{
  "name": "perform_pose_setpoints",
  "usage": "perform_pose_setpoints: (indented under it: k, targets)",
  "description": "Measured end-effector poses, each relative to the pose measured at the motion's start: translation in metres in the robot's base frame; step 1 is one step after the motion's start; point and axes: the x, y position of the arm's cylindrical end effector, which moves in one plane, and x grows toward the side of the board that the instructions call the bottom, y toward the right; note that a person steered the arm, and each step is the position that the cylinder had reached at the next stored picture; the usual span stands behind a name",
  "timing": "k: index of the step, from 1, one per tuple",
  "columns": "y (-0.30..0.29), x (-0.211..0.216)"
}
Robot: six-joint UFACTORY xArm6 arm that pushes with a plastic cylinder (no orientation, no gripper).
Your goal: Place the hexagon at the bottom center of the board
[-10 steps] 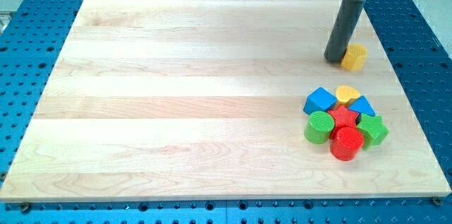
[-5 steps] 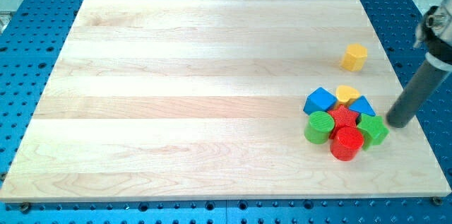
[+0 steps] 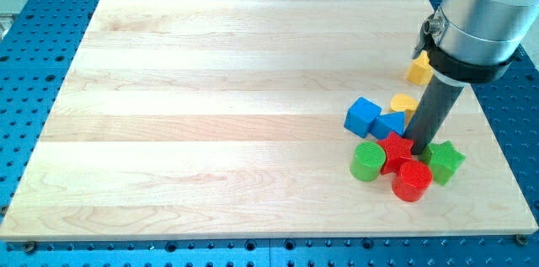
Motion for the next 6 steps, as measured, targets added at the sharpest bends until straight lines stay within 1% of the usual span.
perform_pose_setpoints:
  k: [4, 5, 6]
  targets:
    - [0.000, -0.001]
    - [0.012, -0.003]
    - [0.037, -0.019]
